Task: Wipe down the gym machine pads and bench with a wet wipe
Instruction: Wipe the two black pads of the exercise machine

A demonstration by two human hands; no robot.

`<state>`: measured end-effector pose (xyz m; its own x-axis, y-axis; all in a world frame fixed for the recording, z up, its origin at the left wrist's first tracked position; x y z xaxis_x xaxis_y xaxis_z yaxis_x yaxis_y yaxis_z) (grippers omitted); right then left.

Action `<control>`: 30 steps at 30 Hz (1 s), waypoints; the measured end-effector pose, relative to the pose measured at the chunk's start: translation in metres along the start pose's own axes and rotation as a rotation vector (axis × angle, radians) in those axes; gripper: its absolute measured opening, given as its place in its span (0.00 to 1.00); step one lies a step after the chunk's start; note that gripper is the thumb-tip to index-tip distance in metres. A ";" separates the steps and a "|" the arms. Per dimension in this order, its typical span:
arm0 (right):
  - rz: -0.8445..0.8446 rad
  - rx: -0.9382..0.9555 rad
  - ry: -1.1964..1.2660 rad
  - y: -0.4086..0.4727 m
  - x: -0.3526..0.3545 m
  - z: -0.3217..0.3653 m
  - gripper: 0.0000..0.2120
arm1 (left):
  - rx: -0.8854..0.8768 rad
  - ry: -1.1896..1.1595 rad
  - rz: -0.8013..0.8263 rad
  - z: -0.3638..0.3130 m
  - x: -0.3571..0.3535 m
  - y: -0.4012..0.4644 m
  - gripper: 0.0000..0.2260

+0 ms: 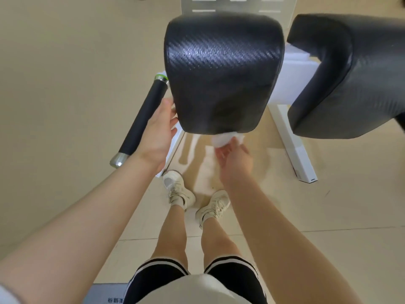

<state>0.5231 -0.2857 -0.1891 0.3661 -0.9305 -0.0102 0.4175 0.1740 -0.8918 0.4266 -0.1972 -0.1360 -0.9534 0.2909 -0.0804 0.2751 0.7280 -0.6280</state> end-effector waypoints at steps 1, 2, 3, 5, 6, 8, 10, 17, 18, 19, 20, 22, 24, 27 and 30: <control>-0.075 0.050 -0.019 -0.001 0.008 0.012 0.09 | 0.021 -0.018 0.001 -0.003 0.000 -0.001 0.15; -0.095 0.145 -0.093 -0.004 0.010 0.027 0.10 | 0.040 -0.027 -0.006 -0.006 0.000 -0.001 0.15; -0.128 0.242 -0.185 -0.007 0.008 0.038 0.10 | 0.050 -0.037 0.000 -0.010 0.000 -0.001 0.14; -0.208 0.404 -0.363 -0.012 -0.002 0.050 0.10 | 0.068 -0.036 0.002 -0.017 0.001 -0.002 0.14; -0.271 0.463 -0.431 -0.013 -0.009 0.048 0.10 | 0.081 -0.040 -0.001 -0.020 0.002 -0.001 0.15; -0.357 0.526 -0.535 -0.018 -0.024 0.043 0.11 | 0.108 -0.031 -0.004 -0.026 0.006 0.002 0.20; -0.378 0.555 -0.581 -0.023 -0.039 0.030 0.11 | 0.143 -0.009 -0.006 -0.028 0.013 0.006 0.23; -0.133 0.822 -0.864 -0.042 -0.088 -0.019 0.10 | 0.121 -0.054 0.015 -0.037 0.046 0.019 0.24; -0.042 0.863 -0.892 -0.046 -0.092 -0.023 0.09 | 0.109 -0.061 0.009 -0.040 0.052 0.020 0.24; 0.021 0.896 -0.905 -0.051 -0.093 -0.024 0.08 | 0.104 -0.069 0.000 -0.043 0.058 0.021 0.24; 0.018 0.928 -0.900 -0.054 -0.091 -0.021 0.07 | 0.105 -0.078 -0.010 -0.045 0.065 0.022 0.23; -0.148 0.995 -0.854 -0.056 -0.079 -0.005 0.06 | 0.127 -0.090 -0.019 -0.048 0.078 0.024 0.23; -0.372 1.051 -0.824 -0.056 -0.062 0.021 0.07 | 0.160 -0.100 0.007 -0.048 0.088 0.025 0.23; -0.552 1.095 -0.767 -0.053 -0.047 0.054 0.09 | 0.201 -0.086 0.130 -0.047 0.086 0.022 0.22; -0.606 1.128 -0.754 -0.049 -0.048 0.065 0.10 | 0.187 -0.034 0.234 -0.046 0.066 0.016 0.18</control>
<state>0.5393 -0.2282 -0.1152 0.0917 -0.6298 0.7713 0.9399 0.3106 0.1419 0.3738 -0.1374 -0.1154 -0.8713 0.4140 -0.2635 0.4630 0.5159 -0.7207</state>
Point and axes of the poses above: each hand's wrist, its own y-axis towards the middle knuckle, its own x-axis out of the back of the hand, z = x × y, the point moved 1 cm from there along y, towards the middle knuckle, and after that the axes turned 12 degrees about -y, right-handed, at the moved point
